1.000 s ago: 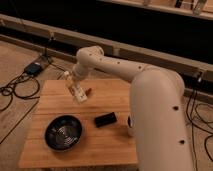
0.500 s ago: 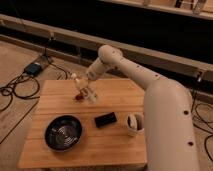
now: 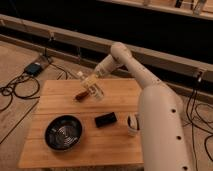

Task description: Stand the bottle upright

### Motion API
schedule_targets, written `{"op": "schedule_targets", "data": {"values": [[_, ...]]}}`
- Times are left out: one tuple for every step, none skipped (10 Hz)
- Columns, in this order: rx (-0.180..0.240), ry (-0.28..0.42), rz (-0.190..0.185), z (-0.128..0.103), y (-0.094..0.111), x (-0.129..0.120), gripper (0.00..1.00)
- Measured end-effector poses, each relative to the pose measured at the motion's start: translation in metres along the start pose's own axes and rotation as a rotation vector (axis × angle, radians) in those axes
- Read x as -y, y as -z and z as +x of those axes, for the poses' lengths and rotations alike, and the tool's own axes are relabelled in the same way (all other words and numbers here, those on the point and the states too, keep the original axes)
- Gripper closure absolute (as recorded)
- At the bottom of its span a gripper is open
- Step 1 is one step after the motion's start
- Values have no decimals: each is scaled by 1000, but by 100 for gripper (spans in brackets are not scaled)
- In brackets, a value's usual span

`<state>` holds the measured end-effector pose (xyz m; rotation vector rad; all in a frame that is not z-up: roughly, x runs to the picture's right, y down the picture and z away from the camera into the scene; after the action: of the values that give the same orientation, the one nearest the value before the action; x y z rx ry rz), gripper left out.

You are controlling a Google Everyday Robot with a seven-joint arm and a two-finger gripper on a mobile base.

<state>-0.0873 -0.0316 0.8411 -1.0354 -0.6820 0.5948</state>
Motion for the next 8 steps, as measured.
{"op": "schedule_targets", "data": {"values": [[28,11,-21,1,7,3,100],[52,21,-36,2,14,5,100],[76,39,-42,2,22,8,100],[91,64,-48,2,30,8,100],[106,98,-48,1,39,8,100],[116,128,-43,1,44,8,100],[121,192,-36,-2,50,4,100],[129,252,-26,-7,54,0,100]]}}
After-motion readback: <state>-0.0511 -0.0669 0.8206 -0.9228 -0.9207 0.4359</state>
